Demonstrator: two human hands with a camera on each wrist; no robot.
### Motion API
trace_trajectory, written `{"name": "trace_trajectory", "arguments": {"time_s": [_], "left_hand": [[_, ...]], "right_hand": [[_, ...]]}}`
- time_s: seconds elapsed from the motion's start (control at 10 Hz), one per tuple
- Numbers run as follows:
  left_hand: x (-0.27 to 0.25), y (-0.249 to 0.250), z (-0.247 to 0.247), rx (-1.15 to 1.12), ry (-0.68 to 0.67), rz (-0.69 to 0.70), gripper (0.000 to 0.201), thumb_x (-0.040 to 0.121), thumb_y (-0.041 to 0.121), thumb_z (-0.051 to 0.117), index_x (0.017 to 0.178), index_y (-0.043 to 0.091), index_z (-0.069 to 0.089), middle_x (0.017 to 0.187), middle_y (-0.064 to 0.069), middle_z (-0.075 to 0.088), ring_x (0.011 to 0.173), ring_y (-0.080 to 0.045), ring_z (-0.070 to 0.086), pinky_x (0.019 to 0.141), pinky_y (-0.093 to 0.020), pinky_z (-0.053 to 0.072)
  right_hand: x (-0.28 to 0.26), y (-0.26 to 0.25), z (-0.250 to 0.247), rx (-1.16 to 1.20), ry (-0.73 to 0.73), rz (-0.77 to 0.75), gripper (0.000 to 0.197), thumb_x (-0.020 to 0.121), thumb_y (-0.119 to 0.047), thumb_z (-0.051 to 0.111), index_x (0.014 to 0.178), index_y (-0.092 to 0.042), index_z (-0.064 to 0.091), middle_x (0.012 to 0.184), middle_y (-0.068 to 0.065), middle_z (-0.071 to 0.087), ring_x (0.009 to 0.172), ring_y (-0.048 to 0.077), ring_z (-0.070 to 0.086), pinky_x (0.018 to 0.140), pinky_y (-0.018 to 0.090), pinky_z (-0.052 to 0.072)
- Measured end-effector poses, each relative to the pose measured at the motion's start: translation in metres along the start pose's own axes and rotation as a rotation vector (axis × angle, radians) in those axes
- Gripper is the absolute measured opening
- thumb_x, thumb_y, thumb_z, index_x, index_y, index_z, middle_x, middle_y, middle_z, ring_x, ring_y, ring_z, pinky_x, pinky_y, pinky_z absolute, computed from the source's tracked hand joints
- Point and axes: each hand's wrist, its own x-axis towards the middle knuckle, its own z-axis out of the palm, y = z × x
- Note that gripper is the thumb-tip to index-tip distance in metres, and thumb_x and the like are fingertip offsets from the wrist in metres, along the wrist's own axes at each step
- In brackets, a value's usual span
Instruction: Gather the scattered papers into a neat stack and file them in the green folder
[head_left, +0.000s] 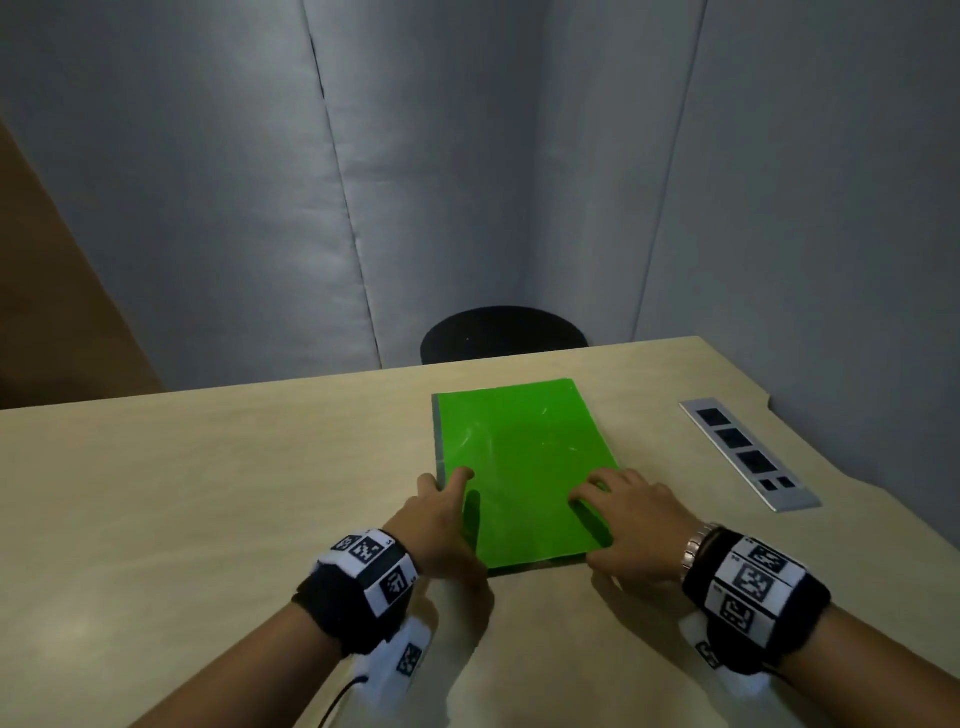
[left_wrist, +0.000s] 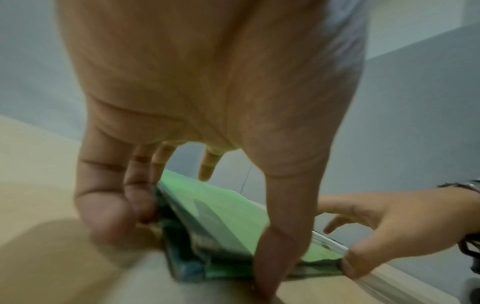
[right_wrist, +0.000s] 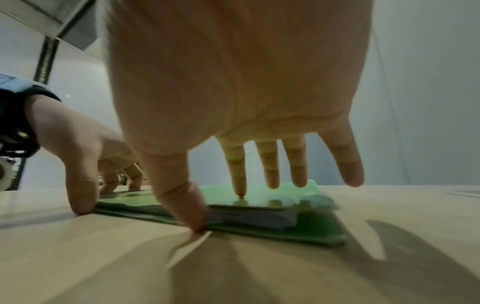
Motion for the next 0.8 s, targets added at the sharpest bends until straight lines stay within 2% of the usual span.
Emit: {"name": "trace_trajectory", "arguments": {"time_s": [0.2,0.4,0.5,0.6,0.7,0.8], "left_hand": [[0.078,0.049,0.007,-0.162,0.109,0.017,0.119,0.065,0.04,0.089,0.156,0.024,0.014,0.139,-0.019,0.038,0.123,-0.043,0.054,0.099,-0.047,0.053],[0.137,0.084,0.001,-0.192,0.098,0.005,0.114,0.068,0.032,0.089,0.155,0.02,0.017,0.145,-0.02,0.036,0.129,-0.045,0.05,0.102,-0.05,0.05],[0.148,0.091,-0.003,-0.225,0.102,0.004,0.114,0.067,0.028,0.091,0.154,0.019,0.019,0.144,-0.019,0.037,0.128,-0.045,0.051,0.101,-0.051,0.051],[0.15,0.089,-0.002,-0.241,0.11,0.007,0.123,0.062,0.03,0.094,0.156,0.018,0.016,0.144,-0.019,0.039,0.13,-0.044,0.049,0.103,-0.053,0.049],[0.133,0.082,-0.008,-0.248,0.107,0.0,0.121,0.06,0.033,0.094,0.154,0.015,0.02,0.139,-0.018,0.05,0.126,-0.042,0.054,0.101,-0.052,0.05],[0.109,0.059,-0.004,-0.133,0.149,0.009,0.074,0.082,0.035,0.074,0.144,0.017,0.037,0.128,-0.014,0.064,0.117,-0.037,0.061,0.094,-0.048,0.053]], "right_hand": [[0.04,0.059,-0.006,0.082,0.074,0.249,0.058,0.085,-0.037,0.055,0.14,-0.03,0.039,0.144,0.004,0.04,0.129,0.028,0.041,0.101,0.047,0.041],[0.072,0.103,-0.011,0.191,0.044,0.353,0.061,0.089,-0.035,0.05,0.148,-0.027,0.035,0.149,0.008,0.04,0.132,0.032,0.044,0.104,0.049,0.043],[0.078,0.113,-0.012,0.257,0.015,0.38,0.064,0.09,-0.034,0.048,0.151,-0.024,0.03,0.153,0.011,0.035,0.135,0.034,0.041,0.106,0.049,0.042],[0.076,0.114,-0.009,0.25,0.028,0.386,0.069,0.087,-0.038,0.047,0.152,-0.024,0.027,0.155,0.011,0.032,0.139,0.034,0.036,0.108,0.052,0.039],[0.065,0.104,-0.01,0.224,0.058,0.393,0.072,0.088,-0.039,0.05,0.154,-0.027,0.023,0.161,0.007,0.022,0.147,0.032,0.022,0.113,0.058,0.029],[0.05,0.083,-0.011,0.227,0.112,0.318,0.072,0.088,-0.036,0.051,0.154,-0.028,0.022,0.163,0.005,0.019,0.149,0.028,0.018,0.116,0.058,0.023]]}}
